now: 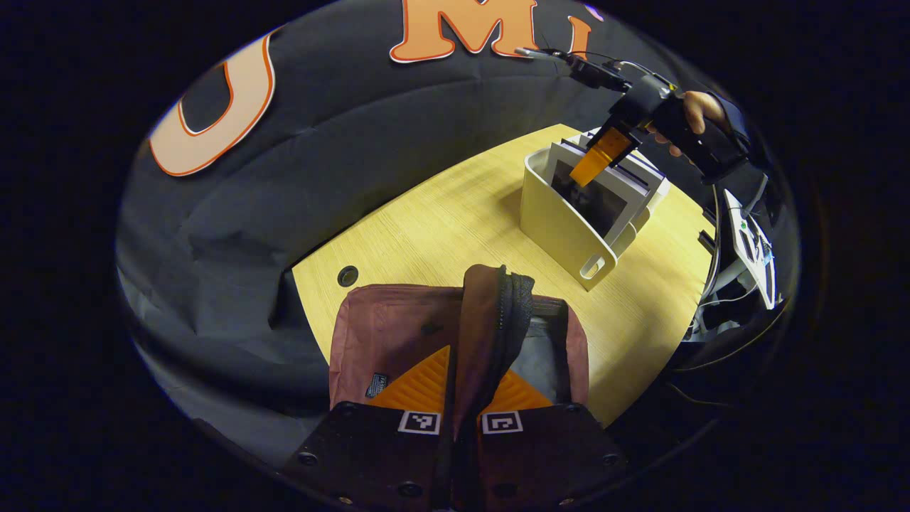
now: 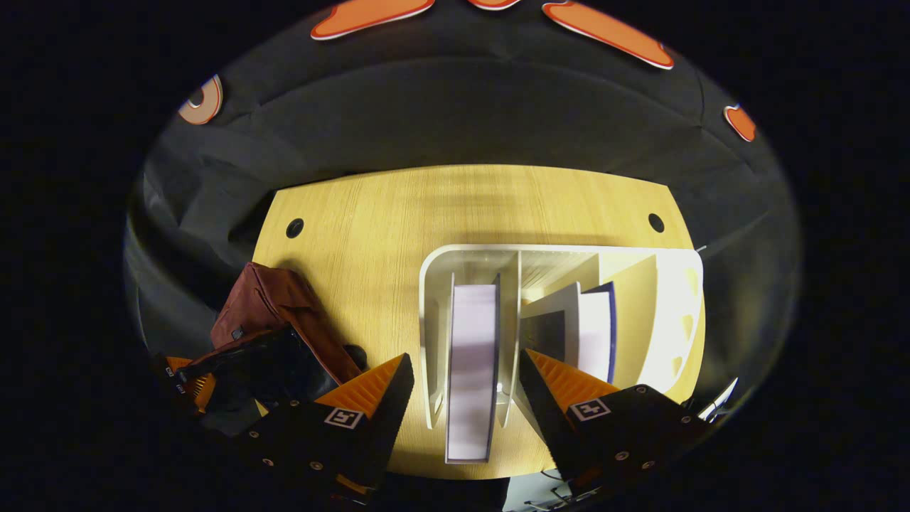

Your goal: Open the schoolbag, grab two books from the bookshelf and put them into the schoolbag.

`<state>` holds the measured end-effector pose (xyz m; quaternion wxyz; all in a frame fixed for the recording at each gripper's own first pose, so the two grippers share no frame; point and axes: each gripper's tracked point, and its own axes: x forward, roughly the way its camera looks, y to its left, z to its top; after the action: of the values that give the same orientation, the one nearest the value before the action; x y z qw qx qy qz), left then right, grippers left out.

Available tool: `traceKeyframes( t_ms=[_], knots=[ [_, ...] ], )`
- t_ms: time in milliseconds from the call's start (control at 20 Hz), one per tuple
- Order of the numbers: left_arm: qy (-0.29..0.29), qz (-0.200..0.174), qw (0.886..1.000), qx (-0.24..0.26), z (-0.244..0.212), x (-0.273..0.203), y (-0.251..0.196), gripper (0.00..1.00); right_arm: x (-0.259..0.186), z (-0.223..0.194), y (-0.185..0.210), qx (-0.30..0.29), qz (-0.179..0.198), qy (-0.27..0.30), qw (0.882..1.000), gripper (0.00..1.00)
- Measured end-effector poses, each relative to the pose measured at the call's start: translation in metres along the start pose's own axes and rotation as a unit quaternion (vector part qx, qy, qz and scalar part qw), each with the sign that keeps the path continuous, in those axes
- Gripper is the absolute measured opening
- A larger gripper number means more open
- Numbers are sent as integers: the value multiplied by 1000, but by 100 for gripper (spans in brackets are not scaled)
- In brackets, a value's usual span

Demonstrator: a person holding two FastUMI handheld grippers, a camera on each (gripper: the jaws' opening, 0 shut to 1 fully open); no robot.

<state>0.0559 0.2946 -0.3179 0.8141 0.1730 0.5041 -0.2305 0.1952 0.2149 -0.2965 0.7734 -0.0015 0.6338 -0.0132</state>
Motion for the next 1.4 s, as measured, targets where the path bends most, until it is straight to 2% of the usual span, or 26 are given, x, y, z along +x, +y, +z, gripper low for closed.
traceKeyframes(
  t_ms=[300,400,500,550,600,650,700,850,1100,1250,1400],
  knots=[
    [13,-1,1000,-6,-1,0,0,7,32,-12,-5,-23,-28,49,998,66],
    [21,3,1000,-14,-2,1,2,7,43,-19,-10,-31,-29,63,997,55],
    [31,5,999,-19,-4,-1,0,7,46,-25,-11,-11,-21,74,997,53],
    [38,5,999,-19,-4,-1,-1,7,51,-27,-10,6,-16,73,997,36],
    [42,8,999,-22,-3,1,-1,7,52,-25,-11,12,-13,70,997,43],
    [46,11,999,-21,-3,0,-1,7,51,-24,-13,8,-12,66,998,34],
    [49,14,998,-27,-3,0,-1,7,47,-24,-13,6,-11,60,998,42],
    [53,19,998,-35,-4,1,-7,7,16,-18,-6,20,36,28,999,41],
    [68,33,996,-46,-10,-4,-11,7,-51,-15,-40,38,74,-28,996,41],
    [76,45,995,-38,-7,-7,-14,7,-88,-20,-58,49,106,-60,991,41],
    [83,45,995,-23,-6,-7,-18,7,-129,-30,-70,90,151,-98,980,41]
  ],
)
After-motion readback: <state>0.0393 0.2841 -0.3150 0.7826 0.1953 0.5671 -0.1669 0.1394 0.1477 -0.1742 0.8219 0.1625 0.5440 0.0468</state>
